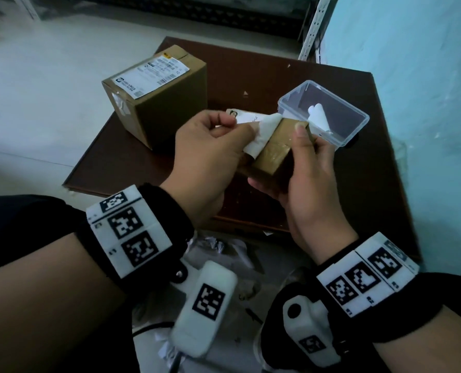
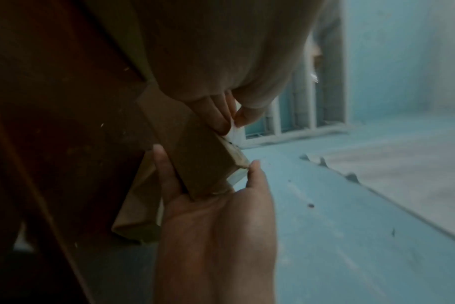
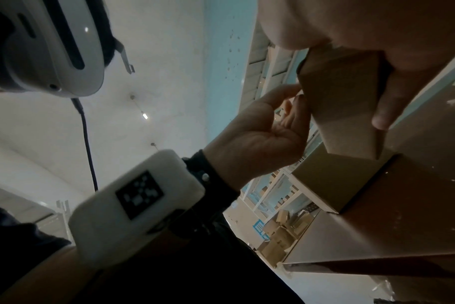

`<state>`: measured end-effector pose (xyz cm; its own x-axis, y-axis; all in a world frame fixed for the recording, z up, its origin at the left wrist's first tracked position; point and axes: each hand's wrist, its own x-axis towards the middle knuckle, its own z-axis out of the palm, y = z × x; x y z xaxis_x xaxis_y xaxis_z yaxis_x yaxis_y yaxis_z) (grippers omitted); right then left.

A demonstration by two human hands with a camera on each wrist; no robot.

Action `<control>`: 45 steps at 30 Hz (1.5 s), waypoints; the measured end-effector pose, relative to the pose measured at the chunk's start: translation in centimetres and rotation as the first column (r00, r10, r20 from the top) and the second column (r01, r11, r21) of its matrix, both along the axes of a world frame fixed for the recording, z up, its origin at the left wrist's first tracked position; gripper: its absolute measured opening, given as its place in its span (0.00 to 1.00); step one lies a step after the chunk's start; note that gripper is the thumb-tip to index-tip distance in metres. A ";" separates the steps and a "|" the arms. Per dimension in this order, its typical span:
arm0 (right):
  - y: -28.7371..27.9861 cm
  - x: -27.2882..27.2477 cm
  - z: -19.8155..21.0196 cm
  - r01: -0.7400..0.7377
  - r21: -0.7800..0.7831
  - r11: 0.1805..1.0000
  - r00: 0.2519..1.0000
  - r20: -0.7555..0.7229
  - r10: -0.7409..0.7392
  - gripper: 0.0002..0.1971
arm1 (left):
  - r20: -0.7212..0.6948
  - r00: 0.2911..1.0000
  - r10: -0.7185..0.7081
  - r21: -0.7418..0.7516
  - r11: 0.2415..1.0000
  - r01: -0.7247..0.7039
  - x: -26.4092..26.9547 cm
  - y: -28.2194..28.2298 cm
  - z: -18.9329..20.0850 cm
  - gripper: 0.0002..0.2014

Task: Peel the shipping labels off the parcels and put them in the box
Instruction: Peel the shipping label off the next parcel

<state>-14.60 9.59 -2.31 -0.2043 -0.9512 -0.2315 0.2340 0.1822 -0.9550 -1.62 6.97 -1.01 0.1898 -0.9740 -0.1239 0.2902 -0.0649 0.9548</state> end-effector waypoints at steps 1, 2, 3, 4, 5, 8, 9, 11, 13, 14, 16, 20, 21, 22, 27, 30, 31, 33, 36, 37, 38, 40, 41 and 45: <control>0.0 0.0 0.0 -0.006 -0.008 1.000 1.000 -0.022 0.006 0.21 | -0.027 1.000 0.007 0.021 1.000 -0.007 -0.1 0.0 0.0 0.11; 0.0 -0.1 0.0 -0.015 -0.027 1.000 0.997 -0.070 0.013 0.20 | 0.049 0.999 -0.001 -0.017 1.000 0.002 -0.1 0.0 -0.1 0.09; 0.0 -0.1 -0.1 -0.029 -0.056 0.998 0.992 -0.127 0.022 0.21 | 0.181 0.984 -0.009 -0.098 0.995 0.027 -0.1 0.1 -0.2 0.08; 0.0 -0.3 -0.2 -0.045 -0.086 0.995 0.984 -0.177 0.029 0.21 | 0.324 0.946 -0.006 -0.201 0.977 0.075 -0.1 0.5 -0.3 0.07; 0.0 -0.3 -0.2 -0.056 -0.108 0.993 0.977 -0.212 0.032 0.21 | 0.451 0.892 0.010 -0.296 0.945 0.139 -0.1 0.8 -0.3 0.08; 0.2 -0.4 -0.4 -0.062 -0.133 0.989 0.968 -0.248 0.027 0.20 | 0.698 0.704 0.132 -0.470 0.825 0.312 0.0 1.4 -0.7 0.10; 0.3 -0.4 -0.5 -0.056 -0.139 0.989 0.968 -0.252 0.019 0.20 | 0.733 0.657 0.175 -0.500 0.793 0.348 0.1 1.4 -0.9 0.10; 0.5 -0.2 -0.5 -0.048 -0.149 0.988 0.970 -0.242 0.010 0.19 | 0.754 0.618 0.223 -0.528 0.766 0.367 0.2 1.3 -1.1 0.10; 0.5 -0.2 -0.5 -0.050 -0.158 0.986 0.972 -0.235 0.012 0.19 | 0.746 0.619 0.246 -0.543 0.763 0.351 0.3 1.1 -1.0 0.11; 0.5 -0.2 -0.4 -0.051 -0.163 0.985 0.970 -0.242 0.010 0.20 | 0.743 0.622 0.245 -0.544 0.763 0.349 0.4 1.1 -1.0 0.11; 0.5 -0.2 -0.5 -0.050 -0.177 0.983 0.965 -0.263 0.002 0.20 | 0.751 0.616 0.238 -0.532 0.770 0.352 0.5 1.0 -0.9 0.12; 0.7 -0.2 -0.7 -0.066 -0.186 0.980 0.957 -0.289 0.010 0.19 | 0.716 0.668 0.202 -0.493 0.824 0.279 0.5 0.8 -0.9 0.11; 0.7 -0.2 -0.8 -0.071 -0.180 0.981 0.958 -0.287 0.016 0.19 | 0.696 0.697 0.174 -0.468 0.845 0.256 0.5 0.7 -0.8 0.11; 0.6 -0.2 -0.8 -0.063 -0.178 0.982 0.956 -0.294 0.008 0.19 | 0.673 0.727 0.139 -0.432 0.871 0.234 0.4 0.7 -0.6 0.11; 0.3 0.0 -0.4 -0.006 -0.099 0.995 0.993 -0.117 -0.006 0.22 | 0.182 0.983 0.017 -0.084 0.996 -0.001 0.6 -0.6 -0.2 0.14; 0.1 0.1 -0.1 -0.018 -0.050 0.999 0.997 -0.070 0.014 0.29 | 0.162 0.987 -0.007 -0.035 0.999 0.012 0.8 -1.1 0.0 0.11; 0.1 0.0 0.0 -0.025 -0.066 0.998 0.992 -0.126 0.016 0.31 | 0.236 0.972 -0.016 -0.074 0.997 0.035 0.8 -0.9 0.1 0.09; 0.3 -0.2 0.1 -0.031 -0.126 0.992 0.972 -0.237 0.000 0.27 | 0.363 0.932 -0.026 -0.164 0.982 0.092 0.6 -0.2 0.2 0.13; 0.3 -0.6 -0.2 -0.051 -0.159 0.986 0.961 -0.277 0.005 0.21 | 0.546 0.838 0.019 -0.292 0.941 0.169 0.5 0.5 -0.1 0.19; 0.3 -0.5 -0.3 -0.049 -0.161 0.986 0.964 -0.266 0.004 0.20 | 0.619 0.783 0.062 -0.340 0.920 0.196 0.5 0.6 -0.2 0.19; 0.3 -0.5 -0.3 -0.042 -0.166 0.985 0.968 -0.251 -0.001 0.19 | 0.671 0.734 0.106 -0.390 0.892 0.228 0.6 0.6 -0.3 0.18; 0.3 -0.4 -0.5 -0.027 -0.177 0.984 0.970 -0.241 -0.017 0.18 | 0.707 0.686 0.170 -0.471 0.837 0.278 0.7 0.6 -0.5 0.16; 0.3 -0.5 -0.6 -0.023 -0.182 0.983 0.970 -0.241 -0.022 0.18 | 0.712 0.677 0.187 -0.496 0.816 0.297 0.7 0.6 -0.6 0.15; 0.2 -0.6 -0.7 -0.012 -0.163 0.987 0.983 -0.185 -0.019 0.25 | 0.773 0.600 0.207 -0.505 0.773 0.385 0.8 0.7 -1.0 0.13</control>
